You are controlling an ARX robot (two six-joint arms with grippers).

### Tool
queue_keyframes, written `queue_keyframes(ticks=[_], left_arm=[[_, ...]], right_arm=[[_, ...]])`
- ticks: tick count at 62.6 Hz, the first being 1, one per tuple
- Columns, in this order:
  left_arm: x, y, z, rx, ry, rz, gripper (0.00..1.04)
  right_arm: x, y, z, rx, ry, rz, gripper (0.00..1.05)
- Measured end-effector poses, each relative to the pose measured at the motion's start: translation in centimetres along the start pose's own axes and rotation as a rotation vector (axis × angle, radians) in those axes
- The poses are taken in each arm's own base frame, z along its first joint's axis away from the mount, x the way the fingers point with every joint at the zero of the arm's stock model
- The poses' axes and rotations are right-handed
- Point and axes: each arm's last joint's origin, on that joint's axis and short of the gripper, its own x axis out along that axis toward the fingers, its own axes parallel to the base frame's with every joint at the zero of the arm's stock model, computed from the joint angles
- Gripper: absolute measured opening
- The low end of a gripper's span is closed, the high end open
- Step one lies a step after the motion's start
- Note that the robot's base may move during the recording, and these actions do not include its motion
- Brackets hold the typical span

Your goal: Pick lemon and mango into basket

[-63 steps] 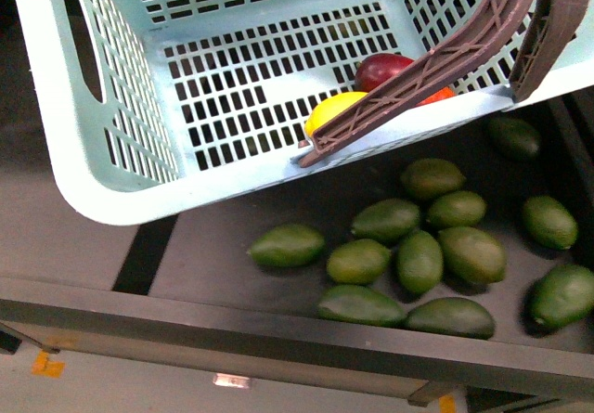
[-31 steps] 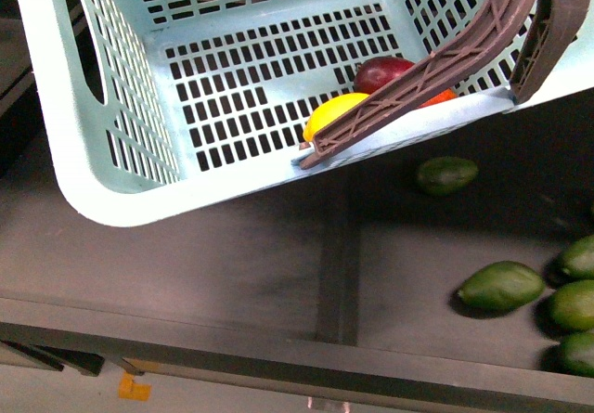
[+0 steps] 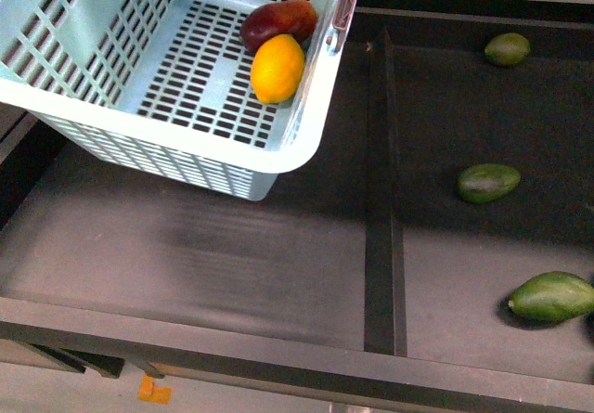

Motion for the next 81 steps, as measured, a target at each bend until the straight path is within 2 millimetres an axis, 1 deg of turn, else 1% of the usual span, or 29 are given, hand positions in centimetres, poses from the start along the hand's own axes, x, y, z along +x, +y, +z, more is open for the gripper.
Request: queue_keyframes(ticks=[9,17,20,26,36,38,43,46,48,49,51,52,54,55,57,61,64,66,69,70,71,72,74,75,76,78,79,80,81], left_arm=[[5.2,2.1,1.1,-0.095,-0.007,0.092,0.16],[8.5,3.9,1.5,-0.105,0.026,0.173,0.16],[9.3,4.6,1.5,-0.102,0.045,0.202,0.16],[9.9,5.7,1.5,-0.096,0.062,0.243,0.16],[9.9,6.1,1.4,-0.081,0.086,0.275,0.16],[9.9,6.1,1.3,-0.081,0.089,0.278,0.19],[9.9,6.0,1.4,-0.079,0.09,0.279,0.35],[9.8,5.8,1.5,-0.079,0.081,0.276,0.42],[9.4,5.7,1.7,-0.078,0.067,0.275,0.49],[9.3,5.7,1.7,-0.077,0.063,0.276,0.51],[8.7,5.6,2.0,-0.072,0.047,0.283,0.58],[8.5,5.6,2.1,-0.071,0.042,0.286,0.6],[7.6,5.6,2.5,-0.065,0.024,0.299,0.67],[7.3,5.5,2.6,-0.064,0.018,0.302,0.69],[6.1,5.5,3.0,-0.058,-0.004,0.318,0.76],[4.2,5.3,3.9,-0.052,-0.045,0.333,0.86],[2.0,5.1,4.7,-0.049,-0.081,0.335,0.97],[0.9,5.1,5.2,-0.051,-0.096,0.332,1.0],[-1.2,4.9,5.8,-0.054,-0.107,0.325,0.97],[-1.6,4.8,5.8,-0.054,-0.105,0.321,0.97],[-2.2,4.7,5.9,-0.035,-0.096,0.304,0.97],[-2.8,4.7,6.0,0.003,-0.072,0.251,0.95],[-3.8,4.7,6.2,0.111,-0.026,0.085,0.87],[-4.0,4.7,6.3,0.144,-0.022,0.045,0.86],[-4.6,4.9,6.6,0.224,-0.027,-0.035,0.82],[-5.8,5.4,7.1,0.365,-0.058,-0.172,0.75],[-6.4,5.9,7.3,0.484,-0.087,-0.22,0.72],[-6.7,6.1,7.5,0.529,-0.103,-0.242,0.7],[-7.3,6.6,7.8,0.615,-0.135,-0.275,0.66]], right_arm=[[0.0,0.0,0.0,0.0,0.0,0.0,0.96],[0.0,0.0,0.0,0.0,0.0,0.0,0.96],[0.0,0.0,0.0,0.0,0.0,0.0,0.96],[0.0,0.0,0.0,0.0,0.0,0.0,0.96],[0.0,0.0,0.0,0.0,0.0,0.0,0.96],[0.0,0.0,0.0,0.0,0.0,0.0,0.96],[0.0,0.0,0.0,0.0,0.0,0.0,0.96],[0.0,0.0,0.0,0.0,0.0,0.0,0.96],[0.0,0.0,0.0,0.0,0.0,0.0,0.96],[0.0,0.0,0.0,0.0,0.0,0.0,0.96],[0.0,0.0,0.0,0.0,0.0,0.0,0.96],[0.0,0.0,0.0,0.0,0.0,0.0,0.96],[0.0,0.0,0.0,0.0,0.0,0.0,0.96],[0.0,0.0,0.0,0.0,0.0,0.0,0.96],[0.0,0.0,0.0,0.0,0.0,0.0,0.96],[0.0,0.0,0.0,0.0,0.0,0.0,0.96],[0.0,0.0,0.0,0.0,0.0,0.0,0.96],[0.0,0.0,0.0,0.0,0.0,0.0,0.96],[0.0,0.0,0.0,0.0,0.0,0.0,0.96],[0.0,0.0,0.0,0.0,0.0,0.0,0.96],[0.0,0.0,0.0,0.0,0.0,0.0,0.96],[0.0,0.0,0.0,0.0,0.0,0.0,0.96],[0.0,0.0,0.0,0.0,0.0,0.0,0.96],[0.0,0.0,0.0,0.0,0.0,0.0,0.96],[0.0,0.0,0.0,0.0,0.0,0.0,0.96],[0.0,0.0,0.0,0.0,0.0,0.0,0.96],[0.0,0.0,0.0,0.0,0.0,0.0,0.96],[0.0,0.0,0.0,0.0,0.0,0.0,0.96],[0.0,0.0,0.0,0.0,0.0,0.0,0.96]])
